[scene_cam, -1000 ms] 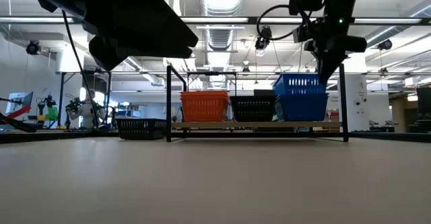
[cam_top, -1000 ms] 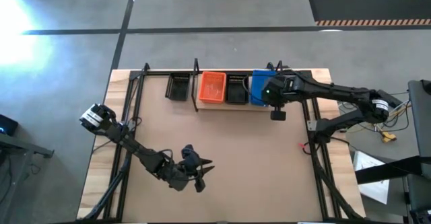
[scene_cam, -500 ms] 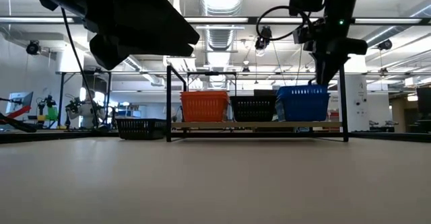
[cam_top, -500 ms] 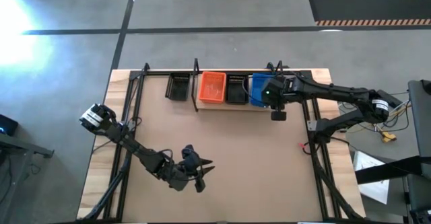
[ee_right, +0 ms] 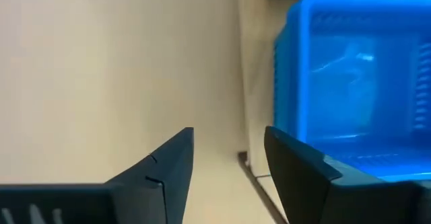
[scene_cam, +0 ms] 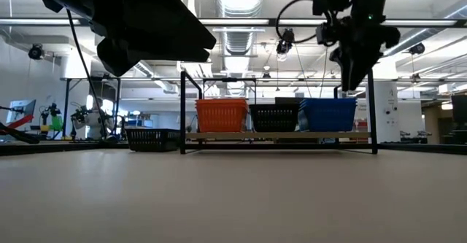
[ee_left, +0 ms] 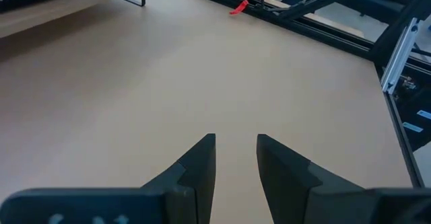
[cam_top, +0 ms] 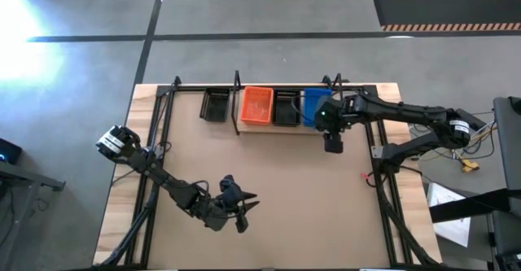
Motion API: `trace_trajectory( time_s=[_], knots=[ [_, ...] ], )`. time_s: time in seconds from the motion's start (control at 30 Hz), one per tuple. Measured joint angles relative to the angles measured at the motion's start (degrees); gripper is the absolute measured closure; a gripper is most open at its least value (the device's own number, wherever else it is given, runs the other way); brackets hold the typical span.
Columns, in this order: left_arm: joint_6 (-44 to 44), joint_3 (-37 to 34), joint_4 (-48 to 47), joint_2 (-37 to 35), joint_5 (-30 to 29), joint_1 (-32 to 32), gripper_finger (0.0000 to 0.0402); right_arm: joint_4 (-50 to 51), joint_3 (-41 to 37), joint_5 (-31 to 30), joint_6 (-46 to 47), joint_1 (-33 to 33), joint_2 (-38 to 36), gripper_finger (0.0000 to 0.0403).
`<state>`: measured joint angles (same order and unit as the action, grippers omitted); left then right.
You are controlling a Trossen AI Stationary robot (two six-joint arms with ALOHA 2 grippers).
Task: Stack baskets on shelf by color
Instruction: Stack the black bin on the stacked black bins on the shelf
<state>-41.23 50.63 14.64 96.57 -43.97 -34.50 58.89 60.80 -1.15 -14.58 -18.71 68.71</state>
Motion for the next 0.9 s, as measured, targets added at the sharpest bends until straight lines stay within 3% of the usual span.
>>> trace_trajectory(
  time_s=[0.17, 0.37, 0.6, 0.77, 0.9],
  knots=[
    [0.0, 0.0, 0.0, 0.0, 0.0, 0.0, 0.031, -1.6, -3.2, -1.1, -0.5, 0.1, 0.2, 0.0255],
    [0.1, 0.0, 0.1, 0.0, 0.0, 0.0, 0.031, -2.6, -4.2, -9.5, -0.6, 0.1, 0.2, 0.0285],
    [0.2, 0.0, -0.1, 0.0, 0.0, -0.1, 0.031, -2.5, -3.3, -7.3, 2.1, 1.6, -0.3, 0.0307],
    [2.7, 0.5, -5.1, -3.7, 0.4, -1.6, 0.0311, -6.5, -4.8, -3.5, 9.8, 8.3, -1.1, 0.0323],
    [2.6, 0.9, -17.1, -11.9, 0.3, -2.4, 0.0311, -13.1, -8.1, -3.5, 13.6, 18.5, -1.1, 0.0333]
  ],
)
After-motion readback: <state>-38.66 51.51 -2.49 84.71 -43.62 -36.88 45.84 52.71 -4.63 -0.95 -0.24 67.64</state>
